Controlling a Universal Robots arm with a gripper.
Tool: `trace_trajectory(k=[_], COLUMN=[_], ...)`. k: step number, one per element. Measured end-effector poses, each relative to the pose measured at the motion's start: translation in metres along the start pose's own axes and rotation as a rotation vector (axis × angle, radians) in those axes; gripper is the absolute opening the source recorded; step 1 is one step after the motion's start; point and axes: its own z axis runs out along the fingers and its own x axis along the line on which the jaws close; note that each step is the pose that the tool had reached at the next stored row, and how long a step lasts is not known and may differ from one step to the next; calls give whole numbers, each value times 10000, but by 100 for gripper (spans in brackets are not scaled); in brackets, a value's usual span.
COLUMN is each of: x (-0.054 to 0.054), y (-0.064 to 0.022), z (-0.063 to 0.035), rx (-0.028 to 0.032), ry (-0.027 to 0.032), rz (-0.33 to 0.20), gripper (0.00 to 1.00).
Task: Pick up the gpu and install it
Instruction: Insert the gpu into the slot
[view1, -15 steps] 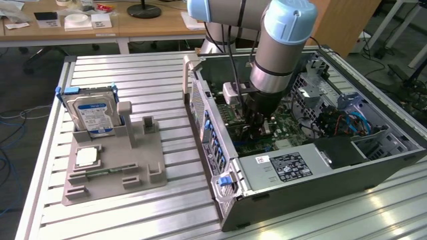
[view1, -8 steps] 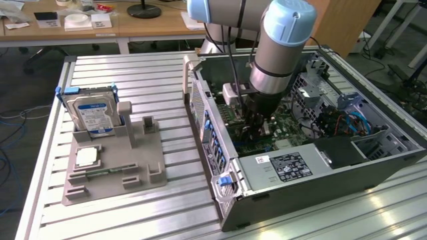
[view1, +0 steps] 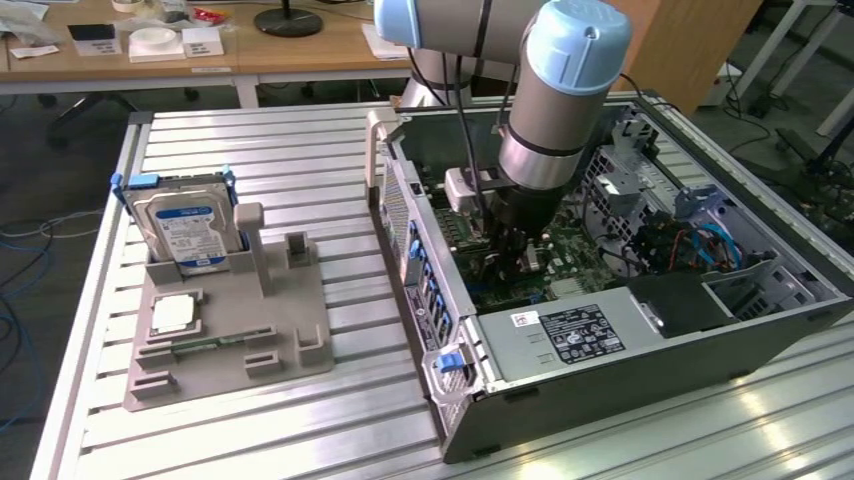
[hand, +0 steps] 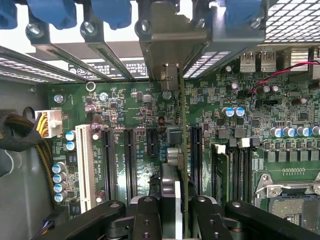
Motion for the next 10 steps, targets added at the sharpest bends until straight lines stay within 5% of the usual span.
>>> trace_trajectory(k=[10], x=[-7], y=[0], z=[2], rx=[2], ry=[36], rz=[-1], gripper=[28])
